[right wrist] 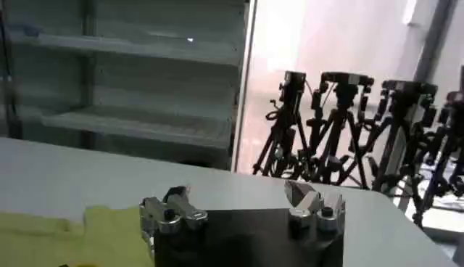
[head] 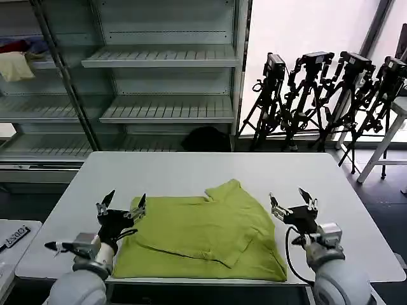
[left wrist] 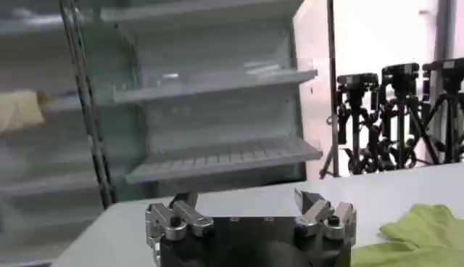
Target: Fold and organize the clothes.
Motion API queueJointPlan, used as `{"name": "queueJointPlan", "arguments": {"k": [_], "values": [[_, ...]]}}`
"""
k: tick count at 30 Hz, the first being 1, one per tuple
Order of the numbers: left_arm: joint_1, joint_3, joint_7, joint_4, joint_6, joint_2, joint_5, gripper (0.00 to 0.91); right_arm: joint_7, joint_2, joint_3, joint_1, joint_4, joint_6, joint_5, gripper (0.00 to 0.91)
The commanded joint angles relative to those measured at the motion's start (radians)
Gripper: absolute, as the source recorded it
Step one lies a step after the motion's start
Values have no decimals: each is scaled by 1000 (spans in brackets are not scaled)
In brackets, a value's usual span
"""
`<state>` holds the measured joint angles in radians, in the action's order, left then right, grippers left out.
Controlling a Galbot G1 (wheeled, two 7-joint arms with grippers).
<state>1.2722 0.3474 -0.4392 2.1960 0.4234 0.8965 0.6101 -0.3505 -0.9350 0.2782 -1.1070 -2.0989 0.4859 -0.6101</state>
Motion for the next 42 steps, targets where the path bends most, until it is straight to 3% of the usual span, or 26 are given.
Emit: {"name": "queueJointPlan", "arguments": {"k": [1, 8, 19, 37, 39, 40, 41, 42], "values": [[-228, -52, 48, -189, 157, -19, 221, 907, 8, -36, -232, 349, 225, 97, -81, 907], [-286, -96, 54, -288, 158, -34, 219, 907, 43, -174, -367, 507, 477, 97, -130, 907], [-333, -145, 93, -387, 158, -27, 186, 907, 114, -225, -402, 583, 642, 97, -76, 907], [-357, -145, 132, -478, 156, -10, 173, 907, 143, -233, -376, 553, 672, 96, -32, 907], [-356, -144, 137, -480, 156, -9, 174, 786, 146, -232, -375, 551, 672, 96, -31, 907], [-354, -143, 139, -478, 156, -7, 175, 786, 146, -233, -374, 551, 672, 96, -30, 907], [-351, -142, 141, -477, 156, -6, 176, 474, 145, -233, -373, 550, 673, 95, -29, 907], [-348, -141, 141, -474, 156, -5, 178, 403, 146, -234, -373, 550, 674, 96, -27, 907]]}}
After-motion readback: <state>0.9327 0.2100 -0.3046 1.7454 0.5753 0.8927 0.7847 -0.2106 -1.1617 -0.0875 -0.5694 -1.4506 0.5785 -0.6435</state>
